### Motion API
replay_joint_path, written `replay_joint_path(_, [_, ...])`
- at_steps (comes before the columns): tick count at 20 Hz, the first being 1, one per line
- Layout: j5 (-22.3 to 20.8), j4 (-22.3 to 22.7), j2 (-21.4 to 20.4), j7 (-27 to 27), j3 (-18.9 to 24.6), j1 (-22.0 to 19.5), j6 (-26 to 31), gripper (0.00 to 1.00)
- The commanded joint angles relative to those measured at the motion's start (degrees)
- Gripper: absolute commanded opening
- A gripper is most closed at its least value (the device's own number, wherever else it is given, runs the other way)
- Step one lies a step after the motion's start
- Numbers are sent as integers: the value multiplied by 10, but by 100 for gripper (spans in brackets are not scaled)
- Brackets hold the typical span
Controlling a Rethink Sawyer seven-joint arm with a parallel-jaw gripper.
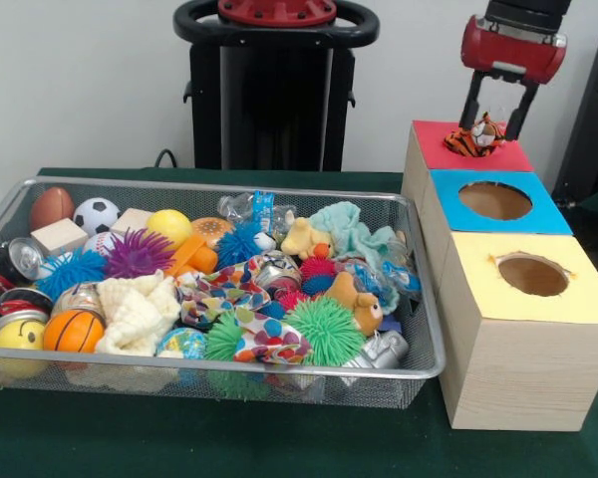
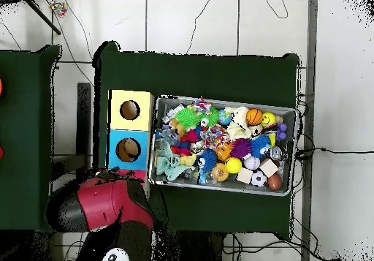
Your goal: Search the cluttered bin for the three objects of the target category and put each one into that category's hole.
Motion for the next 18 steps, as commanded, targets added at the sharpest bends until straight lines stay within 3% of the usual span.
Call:
replay_joint_path(1, [11,97,-68,-78,148,-120,-34,0])
replay_joint_path(14, [-39,105,-79,-46,180,-147,-24,0])
replay_joint_path(18, [-60,87,-76,-34,155,-126,1,0])
